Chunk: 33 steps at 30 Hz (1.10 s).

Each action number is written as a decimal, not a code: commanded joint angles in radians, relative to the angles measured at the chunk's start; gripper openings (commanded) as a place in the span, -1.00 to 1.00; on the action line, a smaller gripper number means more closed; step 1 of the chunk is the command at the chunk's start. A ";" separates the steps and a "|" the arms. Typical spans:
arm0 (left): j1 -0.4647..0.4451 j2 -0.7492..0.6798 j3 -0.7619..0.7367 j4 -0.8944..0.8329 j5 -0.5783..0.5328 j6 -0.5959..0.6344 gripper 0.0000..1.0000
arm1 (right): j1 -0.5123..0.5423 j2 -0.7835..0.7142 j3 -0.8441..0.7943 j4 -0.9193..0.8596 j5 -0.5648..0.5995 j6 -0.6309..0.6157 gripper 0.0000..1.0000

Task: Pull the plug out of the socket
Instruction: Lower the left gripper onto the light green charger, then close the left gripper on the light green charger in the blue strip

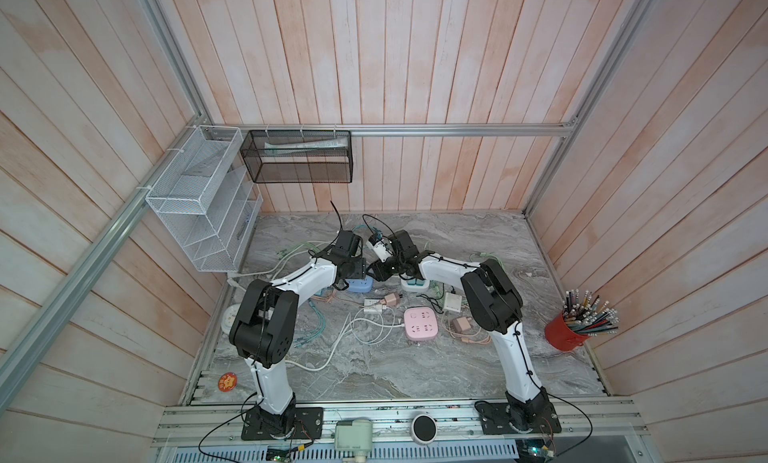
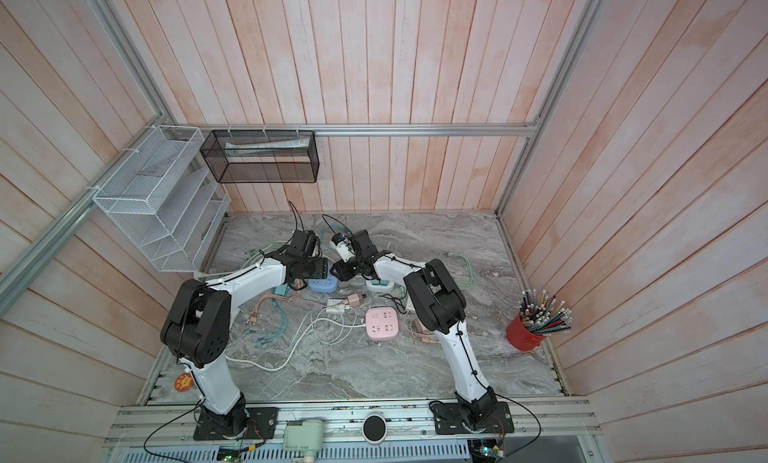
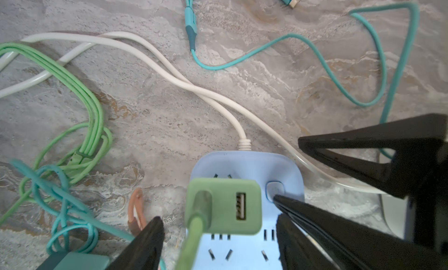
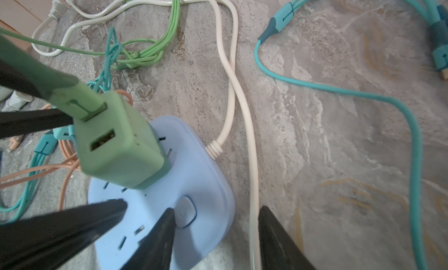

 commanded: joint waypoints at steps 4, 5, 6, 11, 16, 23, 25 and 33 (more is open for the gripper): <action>-0.004 0.041 0.039 0.026 0.010 0.016 0.45 | -0.025 0.081 -0.046 -0.212 0.101 -0.034 0.05; -0.004 0.042 0.038 0.031 0.009 0.016 0.44 | -0.025 0.081 -0.046 -0.211 0.101 -0.034 0.05; -0.004 0.044 0.037 0.035 0.008 0.016 0.42 | -0.024 0.081 -0.046 -0.210 0.103 -0.034 0.04; -0.004 0.053 0.037 0.054 0.008 0.018 0.36 | -0.025 0.081 -0.046 -0.211 0.105 -0.036 0.05; -0.006 0.066 0.037 0.053 0.007 0.019 0.25 | -0.026 0.079 -0.048 -0.213 0.108 -0.037 0.05; -0.008 0.080 0.029 0.058 0.013 0.014 0.20 | -0.028 0.079 -0.049 -0.213 0.109 -0.036 0.05; -0.007 0.079 0.029 0.061 0.013 0.014 0.14 | -0.029 0.079 -0.050 -0.213 0.108 -0.036 0.05; -0.015 0.071 0.027 0.060 0.001 0.017 -0.15 | -0.028 0.079 -0.050 -0.216 0.116 -0.039 0.05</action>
